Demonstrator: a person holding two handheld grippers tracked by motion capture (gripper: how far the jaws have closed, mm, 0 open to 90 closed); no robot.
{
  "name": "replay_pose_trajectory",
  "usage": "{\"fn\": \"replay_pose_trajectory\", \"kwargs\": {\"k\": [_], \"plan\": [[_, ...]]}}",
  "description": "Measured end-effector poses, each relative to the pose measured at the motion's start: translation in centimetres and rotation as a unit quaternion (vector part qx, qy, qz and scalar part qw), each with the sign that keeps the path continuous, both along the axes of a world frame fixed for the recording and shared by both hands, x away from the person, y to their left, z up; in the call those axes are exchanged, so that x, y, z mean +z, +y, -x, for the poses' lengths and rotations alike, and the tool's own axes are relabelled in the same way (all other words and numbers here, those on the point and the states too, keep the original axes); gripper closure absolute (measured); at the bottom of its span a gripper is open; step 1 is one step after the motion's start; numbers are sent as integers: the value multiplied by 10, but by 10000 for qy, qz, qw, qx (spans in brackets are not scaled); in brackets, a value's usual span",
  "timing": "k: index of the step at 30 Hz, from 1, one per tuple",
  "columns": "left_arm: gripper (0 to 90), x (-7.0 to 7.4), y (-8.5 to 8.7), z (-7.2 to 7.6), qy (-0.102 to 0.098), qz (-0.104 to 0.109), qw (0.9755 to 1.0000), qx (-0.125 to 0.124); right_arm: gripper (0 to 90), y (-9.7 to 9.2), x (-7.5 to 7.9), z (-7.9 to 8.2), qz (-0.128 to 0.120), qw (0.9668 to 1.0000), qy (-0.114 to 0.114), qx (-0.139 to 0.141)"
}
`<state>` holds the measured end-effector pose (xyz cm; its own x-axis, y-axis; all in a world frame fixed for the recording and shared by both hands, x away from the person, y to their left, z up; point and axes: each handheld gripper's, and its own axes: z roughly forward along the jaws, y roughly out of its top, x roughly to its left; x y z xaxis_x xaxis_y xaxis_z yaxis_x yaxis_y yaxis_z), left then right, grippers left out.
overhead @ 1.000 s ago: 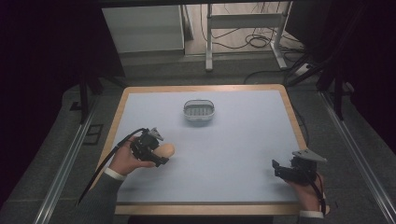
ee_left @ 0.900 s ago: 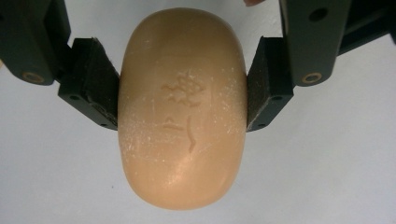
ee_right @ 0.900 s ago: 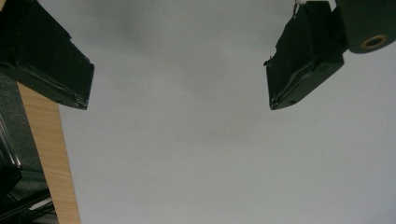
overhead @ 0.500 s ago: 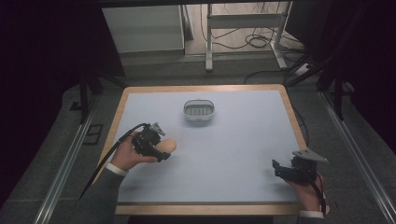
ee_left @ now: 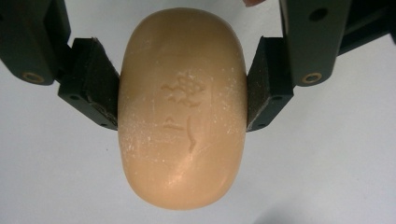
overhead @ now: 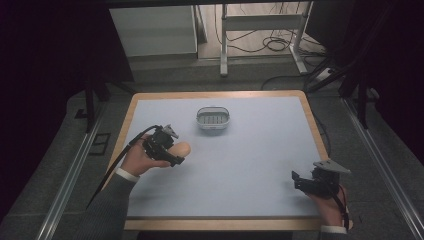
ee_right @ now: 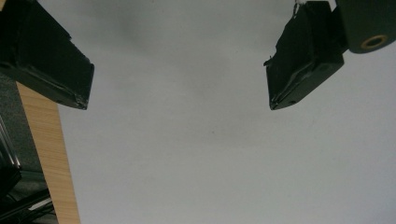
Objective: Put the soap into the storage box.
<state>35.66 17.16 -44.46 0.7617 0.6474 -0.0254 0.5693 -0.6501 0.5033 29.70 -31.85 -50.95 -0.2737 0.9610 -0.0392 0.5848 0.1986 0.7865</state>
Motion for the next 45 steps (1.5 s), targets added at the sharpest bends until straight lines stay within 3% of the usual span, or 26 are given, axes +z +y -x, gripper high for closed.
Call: {"fn": "replay_pose_trajectory", "kwargs": {"k": [15,45], "plan": [[329,-2,0,-11,37,23,10000,58,80,-1,0,1,29,10000,-39,-39],[329,7,-5,-28,19,60,10000,50,80,0,1,0,-3,10000,-19,36]]}}
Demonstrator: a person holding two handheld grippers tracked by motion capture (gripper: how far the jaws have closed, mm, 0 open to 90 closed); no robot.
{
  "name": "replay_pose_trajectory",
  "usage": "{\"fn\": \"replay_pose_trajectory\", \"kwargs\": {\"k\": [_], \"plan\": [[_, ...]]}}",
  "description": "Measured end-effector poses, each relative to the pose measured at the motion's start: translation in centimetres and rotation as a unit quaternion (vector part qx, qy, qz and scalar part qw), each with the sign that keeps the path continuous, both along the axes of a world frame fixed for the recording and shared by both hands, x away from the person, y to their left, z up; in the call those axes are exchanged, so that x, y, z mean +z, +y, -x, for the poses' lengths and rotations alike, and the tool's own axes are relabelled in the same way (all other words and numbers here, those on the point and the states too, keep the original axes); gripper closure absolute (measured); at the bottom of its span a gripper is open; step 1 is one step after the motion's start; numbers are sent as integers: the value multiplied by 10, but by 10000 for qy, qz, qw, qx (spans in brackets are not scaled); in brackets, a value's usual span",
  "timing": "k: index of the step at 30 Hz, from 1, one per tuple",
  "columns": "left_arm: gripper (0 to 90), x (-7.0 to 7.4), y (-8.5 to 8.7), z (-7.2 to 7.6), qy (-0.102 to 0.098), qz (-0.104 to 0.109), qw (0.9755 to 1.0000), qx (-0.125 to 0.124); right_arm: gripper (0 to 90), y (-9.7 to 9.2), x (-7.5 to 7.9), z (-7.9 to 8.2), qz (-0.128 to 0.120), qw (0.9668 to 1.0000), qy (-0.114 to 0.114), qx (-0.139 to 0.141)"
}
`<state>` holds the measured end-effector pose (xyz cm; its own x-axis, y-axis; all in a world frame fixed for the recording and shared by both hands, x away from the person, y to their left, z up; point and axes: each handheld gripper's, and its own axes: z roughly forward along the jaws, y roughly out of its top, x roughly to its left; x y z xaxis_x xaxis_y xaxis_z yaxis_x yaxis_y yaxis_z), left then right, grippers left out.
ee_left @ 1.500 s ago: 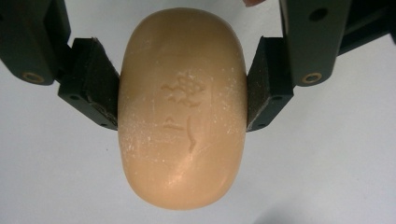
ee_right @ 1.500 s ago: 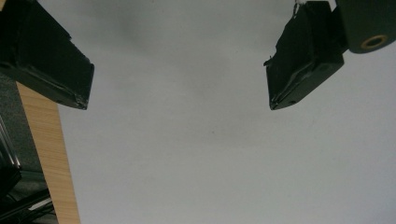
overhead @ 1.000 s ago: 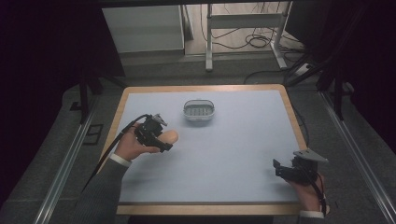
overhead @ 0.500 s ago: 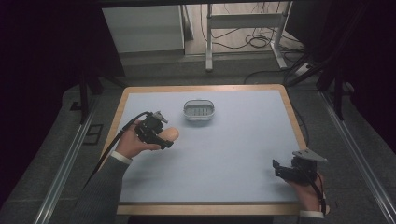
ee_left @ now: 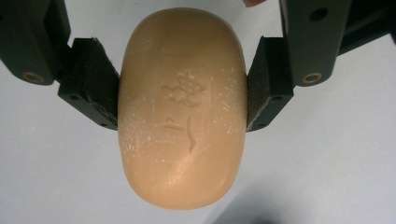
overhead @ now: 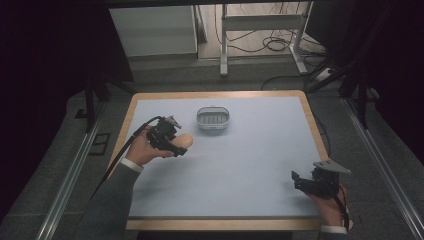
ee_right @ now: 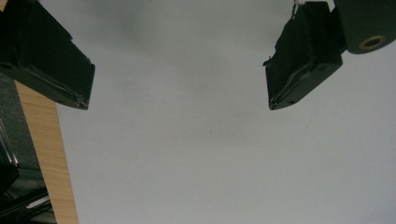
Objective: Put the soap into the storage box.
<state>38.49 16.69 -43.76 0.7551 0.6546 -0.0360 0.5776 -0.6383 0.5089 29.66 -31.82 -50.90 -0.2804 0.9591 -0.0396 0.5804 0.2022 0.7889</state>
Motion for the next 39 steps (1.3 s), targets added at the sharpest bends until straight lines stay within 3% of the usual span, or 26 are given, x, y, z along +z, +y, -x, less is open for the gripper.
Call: {"fn": "replay_pose_trajectory", "kwargs": {"k": [39], "plan": [[329,21,-32,-17,-257,-156,9992,-265,80,1,-1,-1,21,10000,1,67]]}}
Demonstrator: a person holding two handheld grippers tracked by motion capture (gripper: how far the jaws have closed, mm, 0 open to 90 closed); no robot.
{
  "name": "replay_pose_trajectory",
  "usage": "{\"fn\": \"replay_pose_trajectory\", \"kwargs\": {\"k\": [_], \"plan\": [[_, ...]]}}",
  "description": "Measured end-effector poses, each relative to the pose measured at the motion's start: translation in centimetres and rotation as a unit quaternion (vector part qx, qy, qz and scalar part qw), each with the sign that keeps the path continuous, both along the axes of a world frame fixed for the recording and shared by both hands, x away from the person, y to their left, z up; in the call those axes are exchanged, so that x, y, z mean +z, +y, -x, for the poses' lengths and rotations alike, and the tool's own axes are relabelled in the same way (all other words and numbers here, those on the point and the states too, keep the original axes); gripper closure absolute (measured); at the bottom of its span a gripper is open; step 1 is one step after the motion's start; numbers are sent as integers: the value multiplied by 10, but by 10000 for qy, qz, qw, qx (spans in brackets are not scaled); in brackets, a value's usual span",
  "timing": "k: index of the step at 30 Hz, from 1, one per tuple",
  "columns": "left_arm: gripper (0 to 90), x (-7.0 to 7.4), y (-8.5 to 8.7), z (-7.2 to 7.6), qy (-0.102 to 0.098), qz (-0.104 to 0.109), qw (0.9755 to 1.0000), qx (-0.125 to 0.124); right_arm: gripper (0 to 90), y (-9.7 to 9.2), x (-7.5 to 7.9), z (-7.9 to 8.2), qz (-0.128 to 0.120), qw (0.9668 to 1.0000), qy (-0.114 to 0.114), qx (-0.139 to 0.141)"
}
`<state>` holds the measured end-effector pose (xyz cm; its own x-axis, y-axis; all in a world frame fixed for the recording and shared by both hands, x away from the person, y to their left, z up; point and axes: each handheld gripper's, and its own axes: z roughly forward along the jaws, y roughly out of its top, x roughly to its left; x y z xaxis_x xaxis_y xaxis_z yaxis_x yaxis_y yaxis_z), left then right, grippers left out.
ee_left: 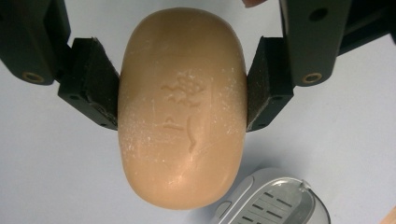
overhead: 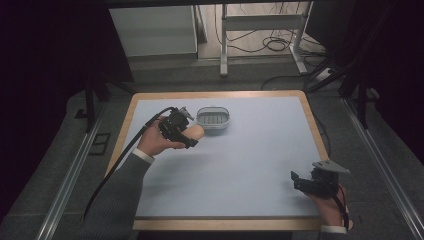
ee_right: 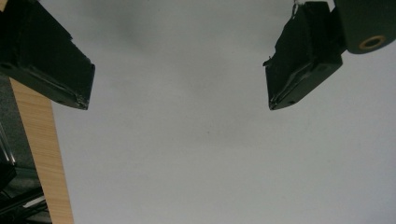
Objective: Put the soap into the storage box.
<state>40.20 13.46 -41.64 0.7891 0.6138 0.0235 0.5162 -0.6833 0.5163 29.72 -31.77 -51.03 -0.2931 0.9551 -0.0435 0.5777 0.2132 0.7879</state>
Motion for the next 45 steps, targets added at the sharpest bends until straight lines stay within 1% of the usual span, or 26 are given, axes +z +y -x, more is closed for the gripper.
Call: {"fn": "replay_pose_trajectory", "kwargs": {"k": [10,12,13,20,25,29,34,45], "plan": [[328,0,-8,-8,-4,-61,10000,-35,80,2,0,0,8,10000,-2,40],[328,0,-11,-11,-8,-124,9999,-59,80,2,0,0,4,10000,-8,47],[328,0,-12,-11,-14,-102,9999,-28,80,2,0,0,4,10000,-8,47],[329,-2,-16,-20,5,-130,9999,-18,80,-1,0,0,-21,10000,-8,17],[329,-3,-19,-26,23,-188,9998,-43,80,-1,0,0,-21,10000,-7,25],[329,-3,-20,-31,26,-192,9998,-60,80,-1,-1,0,-14,10000,-5,28],[329,-3,-22,-36,45,-233,9997,22,80,-1,-1,-1,-20,10000,0,18],[329,-7,-25,-51,97,-247,9996,42,80,-2,0,0,-5,10000,-8,-6]]}}
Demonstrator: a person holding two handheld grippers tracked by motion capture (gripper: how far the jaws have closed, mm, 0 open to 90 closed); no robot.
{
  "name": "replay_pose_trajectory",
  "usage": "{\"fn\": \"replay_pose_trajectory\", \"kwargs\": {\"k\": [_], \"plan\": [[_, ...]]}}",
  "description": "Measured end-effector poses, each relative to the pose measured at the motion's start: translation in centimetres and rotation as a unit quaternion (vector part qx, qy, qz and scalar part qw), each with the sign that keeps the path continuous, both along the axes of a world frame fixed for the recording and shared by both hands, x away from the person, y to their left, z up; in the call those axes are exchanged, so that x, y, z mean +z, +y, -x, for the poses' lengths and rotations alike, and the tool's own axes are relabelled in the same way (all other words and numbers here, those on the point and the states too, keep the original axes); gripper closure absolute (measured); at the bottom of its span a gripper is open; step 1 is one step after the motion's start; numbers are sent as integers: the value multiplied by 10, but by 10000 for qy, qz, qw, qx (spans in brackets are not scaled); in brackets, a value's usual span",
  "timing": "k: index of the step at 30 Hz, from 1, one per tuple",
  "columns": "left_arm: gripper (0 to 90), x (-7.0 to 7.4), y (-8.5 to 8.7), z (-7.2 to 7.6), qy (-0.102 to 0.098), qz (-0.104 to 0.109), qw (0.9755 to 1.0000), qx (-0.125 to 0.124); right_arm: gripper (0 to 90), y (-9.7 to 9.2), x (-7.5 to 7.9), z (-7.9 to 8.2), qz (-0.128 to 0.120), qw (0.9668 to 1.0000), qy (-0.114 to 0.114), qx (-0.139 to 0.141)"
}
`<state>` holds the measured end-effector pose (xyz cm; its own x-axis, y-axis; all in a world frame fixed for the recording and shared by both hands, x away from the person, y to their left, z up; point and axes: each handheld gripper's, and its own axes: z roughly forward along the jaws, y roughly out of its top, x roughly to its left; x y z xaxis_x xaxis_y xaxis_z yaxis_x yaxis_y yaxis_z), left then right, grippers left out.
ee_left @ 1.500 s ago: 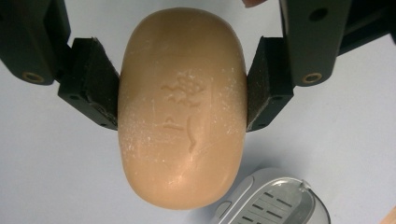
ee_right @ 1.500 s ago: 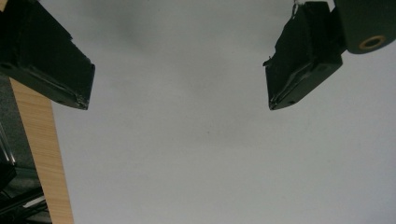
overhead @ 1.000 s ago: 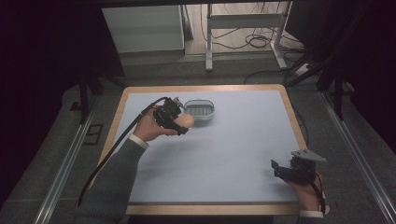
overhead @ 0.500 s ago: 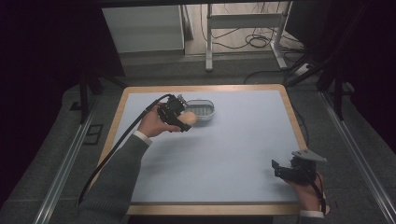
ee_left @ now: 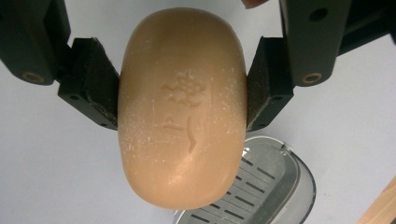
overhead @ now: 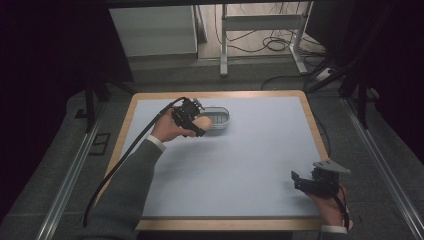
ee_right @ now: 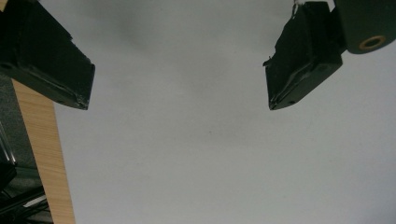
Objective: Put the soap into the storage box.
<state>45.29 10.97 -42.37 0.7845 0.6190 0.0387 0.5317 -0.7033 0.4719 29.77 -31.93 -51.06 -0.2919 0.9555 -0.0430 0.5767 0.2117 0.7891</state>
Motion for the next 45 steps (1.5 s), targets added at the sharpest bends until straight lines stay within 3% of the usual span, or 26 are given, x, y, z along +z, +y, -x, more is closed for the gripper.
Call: {"fn": "replay_pose_trajectory", "kwargs": {"k": [45], "plan": [[329,-17,-21,-44,157,-22,9999,-55,80,-2,0,-1,-10,10000,-12,5]]}}
